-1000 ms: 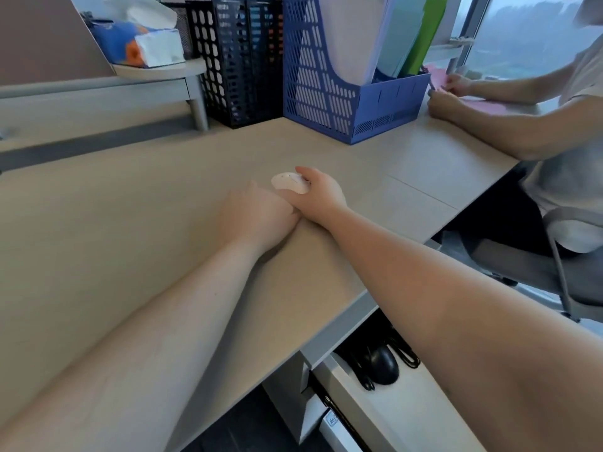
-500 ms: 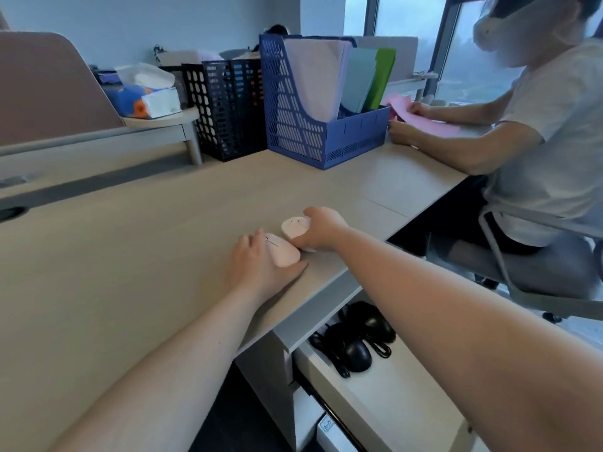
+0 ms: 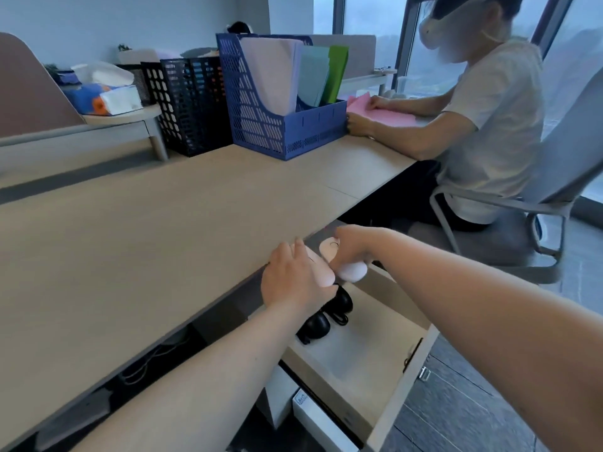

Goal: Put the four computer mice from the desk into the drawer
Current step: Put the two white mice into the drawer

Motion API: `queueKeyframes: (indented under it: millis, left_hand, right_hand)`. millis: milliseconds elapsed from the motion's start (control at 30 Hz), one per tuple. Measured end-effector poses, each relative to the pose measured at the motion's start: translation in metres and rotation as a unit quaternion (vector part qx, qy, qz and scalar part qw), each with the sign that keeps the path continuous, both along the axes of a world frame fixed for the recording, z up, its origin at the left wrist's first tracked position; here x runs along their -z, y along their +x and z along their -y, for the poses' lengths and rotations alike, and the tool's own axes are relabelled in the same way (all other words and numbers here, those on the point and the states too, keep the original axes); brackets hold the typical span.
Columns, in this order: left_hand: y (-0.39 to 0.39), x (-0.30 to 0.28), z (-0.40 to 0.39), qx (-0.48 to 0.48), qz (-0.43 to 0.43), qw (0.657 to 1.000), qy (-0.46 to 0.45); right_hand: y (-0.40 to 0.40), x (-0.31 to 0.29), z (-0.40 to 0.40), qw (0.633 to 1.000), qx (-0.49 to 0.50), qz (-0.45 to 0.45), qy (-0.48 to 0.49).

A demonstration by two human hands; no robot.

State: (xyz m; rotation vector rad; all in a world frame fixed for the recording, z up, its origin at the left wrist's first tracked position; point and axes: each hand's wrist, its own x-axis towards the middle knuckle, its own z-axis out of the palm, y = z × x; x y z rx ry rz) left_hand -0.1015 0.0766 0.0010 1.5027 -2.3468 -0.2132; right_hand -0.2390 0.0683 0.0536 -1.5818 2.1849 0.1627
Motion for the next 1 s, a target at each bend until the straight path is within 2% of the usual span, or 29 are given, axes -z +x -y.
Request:
queueKeyframes:
  millis: [67,267,400,533,767,900,1000]
  left_hand:
    - [-0.009,0.007,-0.01,-0.004,0.014,1.0,0.018]
    - [-0.027,0.047,-0.035,-0.024,0.11,0.989,0.099]
    - [-0.04,0.077,-0.045,-0.01,0.144,0.979,0.143]
    - [-0.054,0.097,-0.05,0.007,0.168,0.965,0.2]
    - [-0.07,0.117,-0.043,0.01,0.204,0.953,0.224]
    - [-0.071,0.123,-0.041,0.019,0.206,0.946,0.25]
    - [-0.071,0.121,-0.043,0.032,0.219,0.932,0.286]
  right_hand:
    - [-0.011,0.019,-0.013,0.999,-0.007,-0.03,0.04]
    - [-0.029,0.066,-0.035,0.995,-0.009,-0.026,0.097]
    - [-0.035,0.096,-0.04,0.989,-0.029,-0.028,0.142]
    - [-0.04,0.114,-0.042,0.987,-0.038,-0.027,0.153]
    - [-0.048,0.141,-0.035,0.982,-0.027,-0.001,0.184]
    - [-0.048,0.154,-0.031,0.984,-0.02,0.028,0.173]
    - [-0.048,0.162,-0.027,0.987,-0.042,0.016,0.157]
